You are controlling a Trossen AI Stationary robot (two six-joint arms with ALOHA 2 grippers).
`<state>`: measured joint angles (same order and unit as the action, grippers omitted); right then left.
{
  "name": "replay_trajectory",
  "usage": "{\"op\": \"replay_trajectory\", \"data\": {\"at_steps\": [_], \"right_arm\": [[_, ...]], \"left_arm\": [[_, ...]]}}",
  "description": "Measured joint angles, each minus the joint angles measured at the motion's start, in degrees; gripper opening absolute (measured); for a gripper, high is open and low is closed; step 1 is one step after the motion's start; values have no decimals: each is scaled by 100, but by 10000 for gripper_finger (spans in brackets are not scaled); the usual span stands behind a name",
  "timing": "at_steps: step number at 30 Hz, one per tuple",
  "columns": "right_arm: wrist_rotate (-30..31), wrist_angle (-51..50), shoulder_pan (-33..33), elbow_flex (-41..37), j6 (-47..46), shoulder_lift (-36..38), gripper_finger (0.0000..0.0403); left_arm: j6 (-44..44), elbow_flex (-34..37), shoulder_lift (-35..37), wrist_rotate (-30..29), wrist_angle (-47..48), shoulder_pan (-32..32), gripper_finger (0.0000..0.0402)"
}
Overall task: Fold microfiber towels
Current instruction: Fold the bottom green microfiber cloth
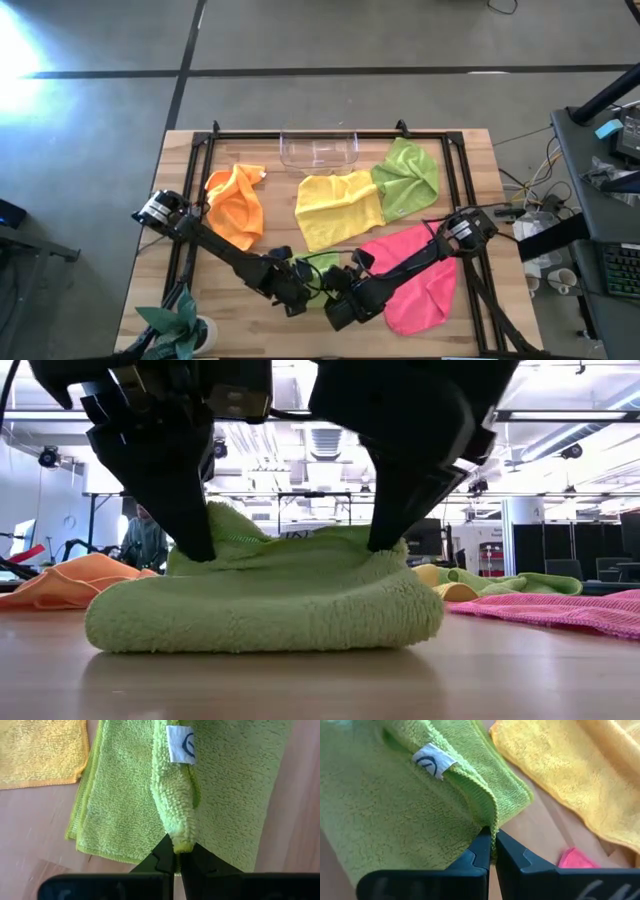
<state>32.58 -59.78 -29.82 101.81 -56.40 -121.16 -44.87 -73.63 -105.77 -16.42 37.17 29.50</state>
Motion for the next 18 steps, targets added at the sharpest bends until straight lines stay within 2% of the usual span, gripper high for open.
{"op": "replay_trajectory", "data": {"at_steps": [7, 18], "right_arm": [[1, 27, 172, 89, 251, -1, 8], [-49, 8, 387, 77, 454, -13, 8]], "left_arm": [[-289, 36, 254, -298, 467, -89, 1], [-279, 245, 266, -316, 383, -284, 1]]}}
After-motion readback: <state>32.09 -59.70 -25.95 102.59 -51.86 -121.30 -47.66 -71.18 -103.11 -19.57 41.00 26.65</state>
